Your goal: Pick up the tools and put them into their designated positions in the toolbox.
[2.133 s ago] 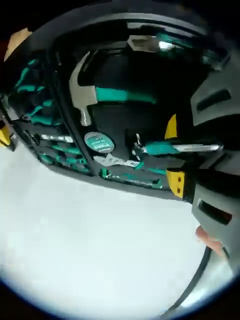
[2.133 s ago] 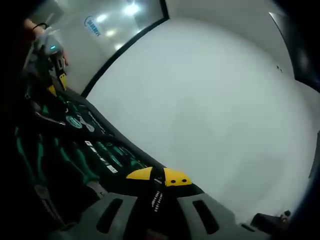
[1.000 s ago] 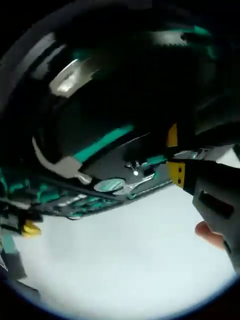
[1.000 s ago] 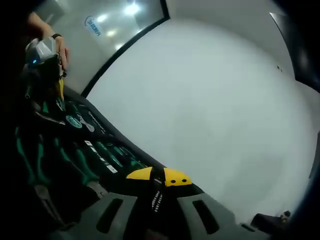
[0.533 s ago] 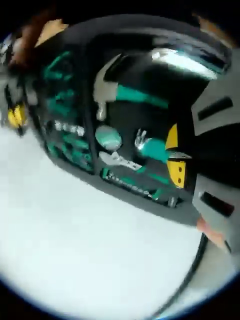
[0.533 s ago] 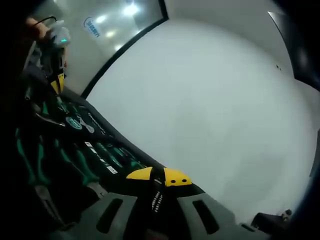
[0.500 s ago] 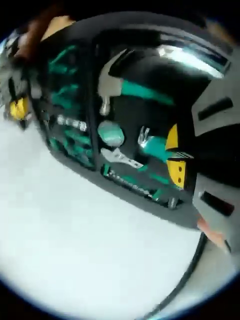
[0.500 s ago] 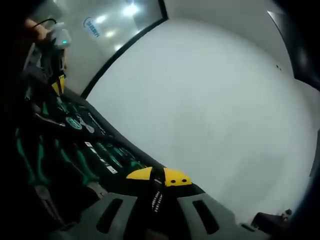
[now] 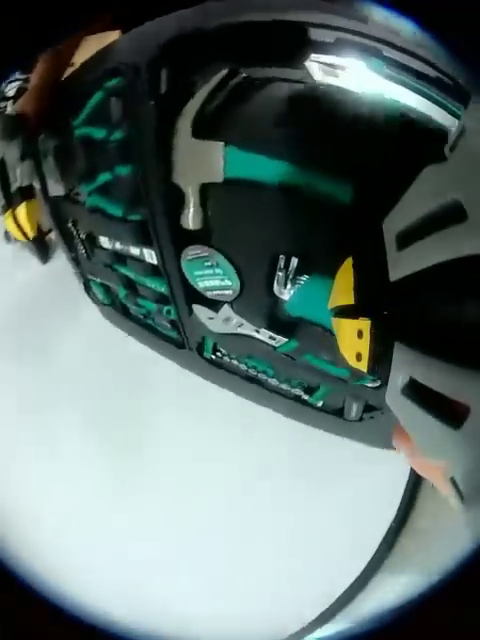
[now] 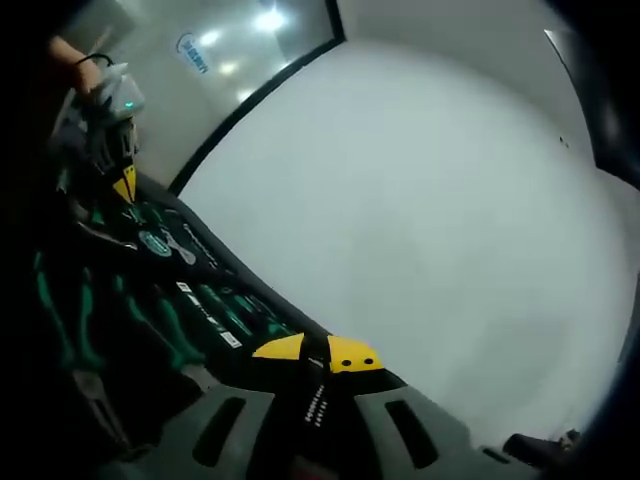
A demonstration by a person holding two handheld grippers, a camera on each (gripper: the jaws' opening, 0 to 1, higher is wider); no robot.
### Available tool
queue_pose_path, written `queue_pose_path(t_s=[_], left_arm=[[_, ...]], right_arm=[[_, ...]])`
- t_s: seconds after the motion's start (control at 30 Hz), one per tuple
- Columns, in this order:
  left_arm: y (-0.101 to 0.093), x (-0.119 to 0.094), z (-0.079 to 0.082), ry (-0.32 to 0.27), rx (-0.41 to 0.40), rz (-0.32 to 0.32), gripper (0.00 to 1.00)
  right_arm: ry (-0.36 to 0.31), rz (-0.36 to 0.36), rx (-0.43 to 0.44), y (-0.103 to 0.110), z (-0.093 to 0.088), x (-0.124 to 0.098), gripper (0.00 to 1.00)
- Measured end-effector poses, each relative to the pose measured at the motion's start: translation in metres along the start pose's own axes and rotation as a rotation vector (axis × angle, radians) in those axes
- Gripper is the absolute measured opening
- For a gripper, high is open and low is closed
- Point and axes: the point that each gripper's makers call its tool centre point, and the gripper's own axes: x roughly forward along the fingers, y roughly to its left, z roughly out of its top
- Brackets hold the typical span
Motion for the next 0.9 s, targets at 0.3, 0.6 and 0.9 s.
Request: queue_pose_path(t_s=[0.3, 0.6, 0.9], left_arm=[[-0.009, -0.012, 0.01, -0.044, -0.049, 0.068, 0.0], [-0.006, -0.018, 0.011, -0.087, -0.256, -0.122, 0.0], [0.02, -0.013, -0.046, -0.142, -0.505, 0.038, 0.0]], right_arm=[[0.012, -0.002, 0.007, -0.001, -0.003, 0.0, 0.05], [-0.006, 0.032, -0.02, 0.006, 0.009, 0.002, 0.03], [-0.135, 0.558, 0.116, 0.14, 0.146, 0.042, 0.0]])
